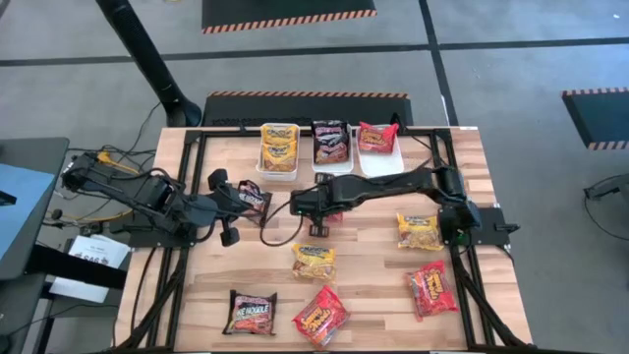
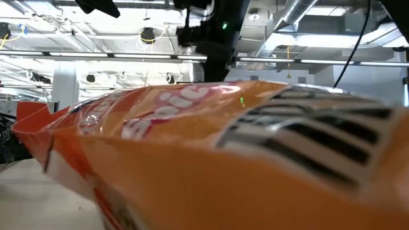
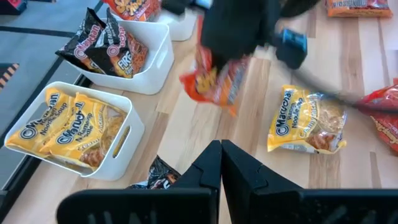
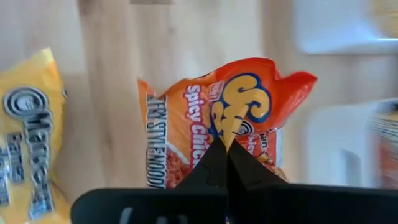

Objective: Sort Maruchan noodles
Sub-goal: Put the orange noodle pack into the right white bin

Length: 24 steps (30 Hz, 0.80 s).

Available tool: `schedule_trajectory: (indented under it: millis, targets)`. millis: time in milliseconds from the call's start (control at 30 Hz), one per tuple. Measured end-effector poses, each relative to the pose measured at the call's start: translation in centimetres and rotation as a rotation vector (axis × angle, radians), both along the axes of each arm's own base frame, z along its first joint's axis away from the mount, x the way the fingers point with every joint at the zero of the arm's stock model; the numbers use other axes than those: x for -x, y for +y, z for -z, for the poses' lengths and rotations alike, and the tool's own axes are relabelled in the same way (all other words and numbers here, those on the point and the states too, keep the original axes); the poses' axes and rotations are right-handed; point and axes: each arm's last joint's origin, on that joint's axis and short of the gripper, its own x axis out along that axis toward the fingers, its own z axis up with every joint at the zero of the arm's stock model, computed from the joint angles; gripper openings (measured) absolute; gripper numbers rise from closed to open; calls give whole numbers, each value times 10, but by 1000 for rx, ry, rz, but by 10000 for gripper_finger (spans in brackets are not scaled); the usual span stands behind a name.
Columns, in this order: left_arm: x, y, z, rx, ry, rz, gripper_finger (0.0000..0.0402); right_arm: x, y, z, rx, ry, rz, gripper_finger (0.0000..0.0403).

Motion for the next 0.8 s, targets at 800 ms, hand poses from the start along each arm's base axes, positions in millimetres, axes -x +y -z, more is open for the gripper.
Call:
schedule_trajectory:
  millis: [800]
  targets:
    - [1,0,1,0,11,5,0,126,-71,-42,499,106,375,4]
